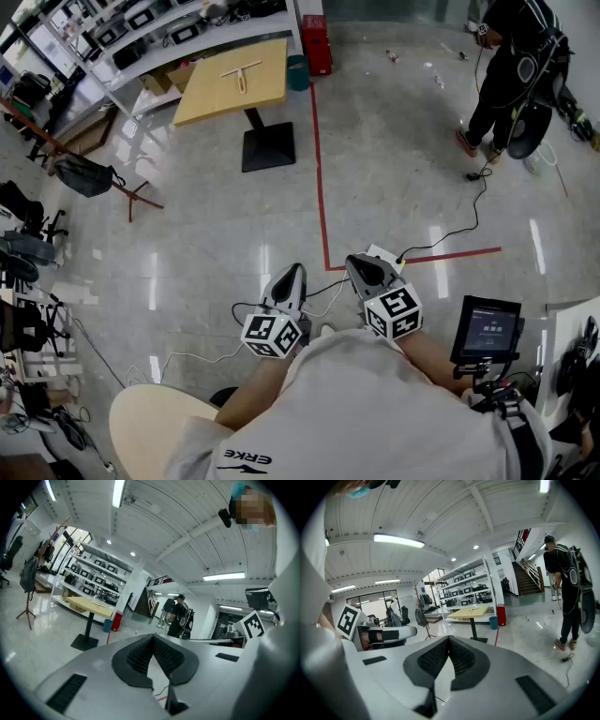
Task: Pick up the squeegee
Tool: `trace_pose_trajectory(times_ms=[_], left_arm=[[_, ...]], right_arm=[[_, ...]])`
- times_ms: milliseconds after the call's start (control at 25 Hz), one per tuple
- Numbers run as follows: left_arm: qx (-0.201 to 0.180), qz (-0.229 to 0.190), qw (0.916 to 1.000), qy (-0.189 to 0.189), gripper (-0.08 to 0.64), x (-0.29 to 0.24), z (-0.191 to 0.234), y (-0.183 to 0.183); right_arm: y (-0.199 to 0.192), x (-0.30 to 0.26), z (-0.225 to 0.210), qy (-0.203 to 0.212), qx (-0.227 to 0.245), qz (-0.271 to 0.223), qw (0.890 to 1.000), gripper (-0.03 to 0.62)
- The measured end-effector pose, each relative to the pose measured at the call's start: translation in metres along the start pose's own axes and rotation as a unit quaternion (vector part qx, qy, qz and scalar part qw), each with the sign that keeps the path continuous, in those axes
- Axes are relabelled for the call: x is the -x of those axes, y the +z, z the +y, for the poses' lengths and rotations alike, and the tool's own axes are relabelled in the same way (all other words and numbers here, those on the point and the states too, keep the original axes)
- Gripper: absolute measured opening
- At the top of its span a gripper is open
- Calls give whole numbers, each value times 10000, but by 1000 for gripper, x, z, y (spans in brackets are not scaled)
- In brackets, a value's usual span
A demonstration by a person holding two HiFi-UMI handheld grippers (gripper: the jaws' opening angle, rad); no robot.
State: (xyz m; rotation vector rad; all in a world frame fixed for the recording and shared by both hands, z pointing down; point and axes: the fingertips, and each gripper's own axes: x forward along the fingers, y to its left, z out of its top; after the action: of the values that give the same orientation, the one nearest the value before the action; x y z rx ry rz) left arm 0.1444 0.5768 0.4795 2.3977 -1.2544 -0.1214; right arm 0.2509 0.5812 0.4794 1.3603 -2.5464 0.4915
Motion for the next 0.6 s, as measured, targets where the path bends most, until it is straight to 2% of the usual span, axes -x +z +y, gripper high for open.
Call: trace_pose_trajectory(times_ms=[600], left_arm=[[-8,21,10000,77,5,4,3,-2]], right_arm=[[-3,0,0,28,-71,-38,10000,5]])
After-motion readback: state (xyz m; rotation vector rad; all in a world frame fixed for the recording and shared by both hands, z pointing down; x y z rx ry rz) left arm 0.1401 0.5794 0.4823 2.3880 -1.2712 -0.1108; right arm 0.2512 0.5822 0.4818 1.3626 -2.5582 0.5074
